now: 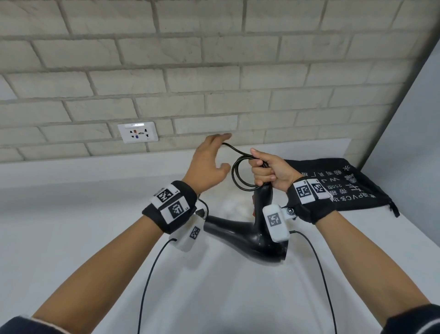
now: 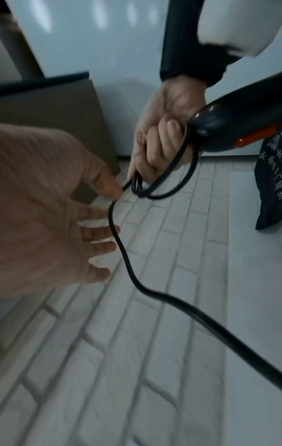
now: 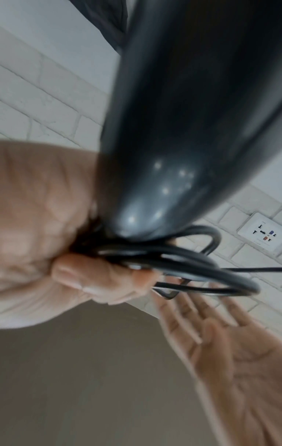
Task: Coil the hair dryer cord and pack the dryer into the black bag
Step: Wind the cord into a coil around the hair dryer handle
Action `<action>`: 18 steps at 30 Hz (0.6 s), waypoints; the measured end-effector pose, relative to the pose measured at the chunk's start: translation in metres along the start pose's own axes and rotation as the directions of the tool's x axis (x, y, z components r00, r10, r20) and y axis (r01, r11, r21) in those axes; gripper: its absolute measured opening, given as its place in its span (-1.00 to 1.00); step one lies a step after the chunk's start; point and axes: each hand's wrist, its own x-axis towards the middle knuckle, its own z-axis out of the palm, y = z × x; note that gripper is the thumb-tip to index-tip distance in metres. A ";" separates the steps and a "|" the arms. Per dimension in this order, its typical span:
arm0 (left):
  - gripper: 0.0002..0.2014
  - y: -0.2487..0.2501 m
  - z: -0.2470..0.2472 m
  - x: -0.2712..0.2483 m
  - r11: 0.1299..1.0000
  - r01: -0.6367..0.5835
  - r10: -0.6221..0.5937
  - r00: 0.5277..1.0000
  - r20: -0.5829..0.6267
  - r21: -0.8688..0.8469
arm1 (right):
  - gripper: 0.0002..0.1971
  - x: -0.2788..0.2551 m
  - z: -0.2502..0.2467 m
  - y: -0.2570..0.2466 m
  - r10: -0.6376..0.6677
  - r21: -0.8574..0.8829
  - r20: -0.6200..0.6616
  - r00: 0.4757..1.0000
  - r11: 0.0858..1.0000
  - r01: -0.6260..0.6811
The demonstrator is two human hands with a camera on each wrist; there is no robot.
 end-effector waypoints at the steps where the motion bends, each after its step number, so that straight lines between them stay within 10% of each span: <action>1: -0.41 0.005 0.001 0.001 0.994 -0.088 0.087 0.996 0.026 0.064 | -0.40 0.001 0.001 0.000 0.001 -0.002 0.005 1.000 1.000 -0.001; 9: -0.80 0.000 -0.002 0.016 0.991 -0.133 0.133 0.991 -0.001 0.034 | -0.48 0.002 0.003 0.001 0.006 -0.029 0.008 1.000 1.000 -0.005; 18: -0.65 -0.005 0.018 -0.001 0.868 0.297 -0.211 0.946 0.247 -0.398 | -0.46 0.004 -0.003 0.003 -0.021 0.050 -0.021 1.000 0.998 0.022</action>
